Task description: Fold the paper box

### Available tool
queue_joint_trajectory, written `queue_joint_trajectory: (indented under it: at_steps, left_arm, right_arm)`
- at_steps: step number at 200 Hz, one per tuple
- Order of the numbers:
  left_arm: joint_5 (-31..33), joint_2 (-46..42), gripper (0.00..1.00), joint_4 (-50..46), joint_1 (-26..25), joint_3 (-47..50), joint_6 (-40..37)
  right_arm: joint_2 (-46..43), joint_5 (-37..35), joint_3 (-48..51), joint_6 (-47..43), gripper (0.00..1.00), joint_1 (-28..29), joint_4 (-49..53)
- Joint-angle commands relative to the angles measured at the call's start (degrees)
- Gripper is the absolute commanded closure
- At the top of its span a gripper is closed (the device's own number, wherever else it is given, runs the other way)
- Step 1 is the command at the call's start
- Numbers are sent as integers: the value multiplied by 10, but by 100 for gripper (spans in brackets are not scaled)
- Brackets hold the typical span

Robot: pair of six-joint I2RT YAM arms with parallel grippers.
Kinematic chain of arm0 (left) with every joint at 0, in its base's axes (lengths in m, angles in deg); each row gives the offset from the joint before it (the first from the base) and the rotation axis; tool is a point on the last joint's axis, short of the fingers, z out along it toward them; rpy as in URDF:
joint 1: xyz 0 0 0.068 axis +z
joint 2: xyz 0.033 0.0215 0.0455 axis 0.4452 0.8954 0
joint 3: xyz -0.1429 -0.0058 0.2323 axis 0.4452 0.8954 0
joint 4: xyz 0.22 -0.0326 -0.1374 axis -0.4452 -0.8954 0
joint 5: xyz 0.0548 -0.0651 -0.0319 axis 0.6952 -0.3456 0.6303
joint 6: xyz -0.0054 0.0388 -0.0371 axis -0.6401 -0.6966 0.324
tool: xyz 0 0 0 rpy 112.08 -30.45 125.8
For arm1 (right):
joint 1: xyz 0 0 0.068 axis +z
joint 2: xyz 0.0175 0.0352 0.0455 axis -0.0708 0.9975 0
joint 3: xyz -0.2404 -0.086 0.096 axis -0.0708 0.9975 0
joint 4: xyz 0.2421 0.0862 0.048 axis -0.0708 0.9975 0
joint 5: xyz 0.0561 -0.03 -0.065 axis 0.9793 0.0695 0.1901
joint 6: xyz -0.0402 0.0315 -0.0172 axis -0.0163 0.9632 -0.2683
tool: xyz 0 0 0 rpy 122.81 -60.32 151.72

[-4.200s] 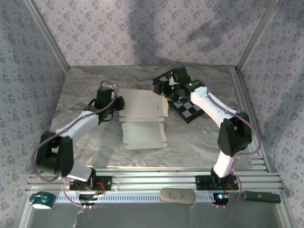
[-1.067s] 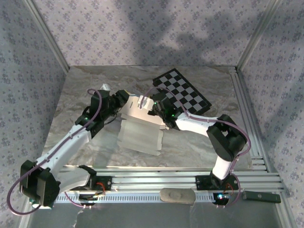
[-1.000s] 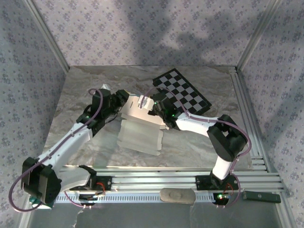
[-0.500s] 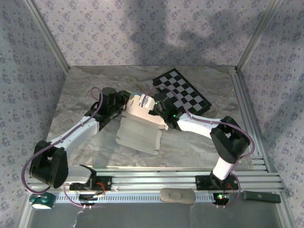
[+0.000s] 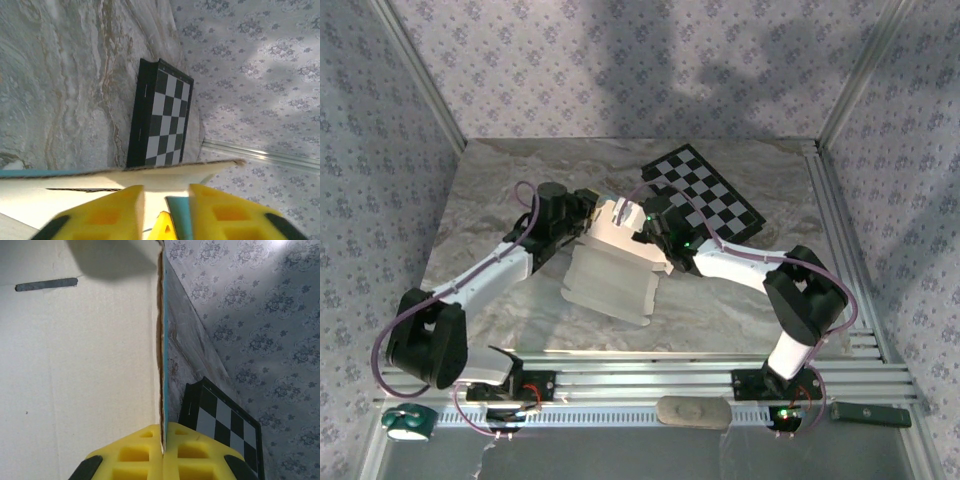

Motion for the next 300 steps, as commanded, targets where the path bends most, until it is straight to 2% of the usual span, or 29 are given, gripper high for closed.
queue_joint_trajectory:
  at_steps: [1,37,61,99,134,173,197,219,232,249,265,281,300]
  left_arm:
    - [-18,10,79,56,-7,12,26]
    - [-20,14,81,42,-19,6,17]
    - [-16,20,81,55,-20,22,25]
    - [-50,46,82,88,-24,27,31]
    - [-52,9,65,69,-11,56,24]
    - [6,-144,38,-109,33,90,-41]
    - [-6,-211,36,-160,93,122,-66]
    - [2,-231,39,-203,140,139,-103]
    - [5,-219,53,-200,154,155,-119]
    - [-30,-176,74,-142,167,184,-136]
    - [-53,-130,83,-111,168,190,-181]
    - [-76,-89,83,-101,168,193,-217]
    - [-121,-61,75,5,156,215,-269]
  right_arm:
    - [-14,-7,-1,24,100,7,7]
    - [-9,-35,4,32,100,15,-8]
    - [7,-73,13,7,100,30,-41]
    - [32,-125,11,-10,100,46,-73]
    - [44,-150,14,-24,100,51,-82]
    - [98,-218,7,-103,100,73,-123]
    - [139,-281,-17,-145,100,88,-156]
    - [173,-309,-36,-172,100,98,-181]
    - [184,-306,-38,-177,100,105,-188]
    - [185,-304,-39,-169,100,107,-185]
    - [162,-284,-41,-137,100,102,-138]
    - [128,-245,-49,-90,100,86,-63]
    - [94,-195,-47,-64,100,64,-18]
